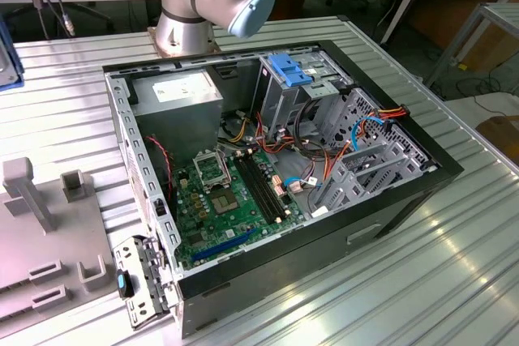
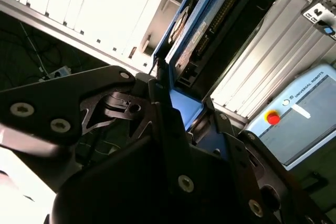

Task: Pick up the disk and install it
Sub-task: 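Pick up the disk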

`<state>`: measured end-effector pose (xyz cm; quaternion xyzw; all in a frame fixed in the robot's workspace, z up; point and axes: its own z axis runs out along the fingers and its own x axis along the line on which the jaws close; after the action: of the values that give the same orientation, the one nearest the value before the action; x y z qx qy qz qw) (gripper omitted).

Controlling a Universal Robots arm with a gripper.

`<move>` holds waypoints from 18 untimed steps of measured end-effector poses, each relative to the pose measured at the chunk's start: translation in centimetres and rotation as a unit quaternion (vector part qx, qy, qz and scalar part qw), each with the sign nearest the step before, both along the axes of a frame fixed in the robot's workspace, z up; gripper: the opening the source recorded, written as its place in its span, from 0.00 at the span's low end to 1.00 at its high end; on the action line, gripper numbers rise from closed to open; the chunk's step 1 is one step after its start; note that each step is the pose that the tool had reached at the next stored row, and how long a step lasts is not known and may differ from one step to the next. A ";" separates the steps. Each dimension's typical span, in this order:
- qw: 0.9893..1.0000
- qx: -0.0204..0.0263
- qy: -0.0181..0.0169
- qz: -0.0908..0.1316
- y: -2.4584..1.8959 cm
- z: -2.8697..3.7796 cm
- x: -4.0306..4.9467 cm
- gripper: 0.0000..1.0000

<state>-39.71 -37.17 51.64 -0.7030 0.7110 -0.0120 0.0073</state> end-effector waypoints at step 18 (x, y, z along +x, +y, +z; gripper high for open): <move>1.000 0.000 0.000 0.000 -0.21 -0.59 13.58 0.37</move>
<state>-26.14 -37.38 51.05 -0.7030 0.7110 -0.0118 0.0071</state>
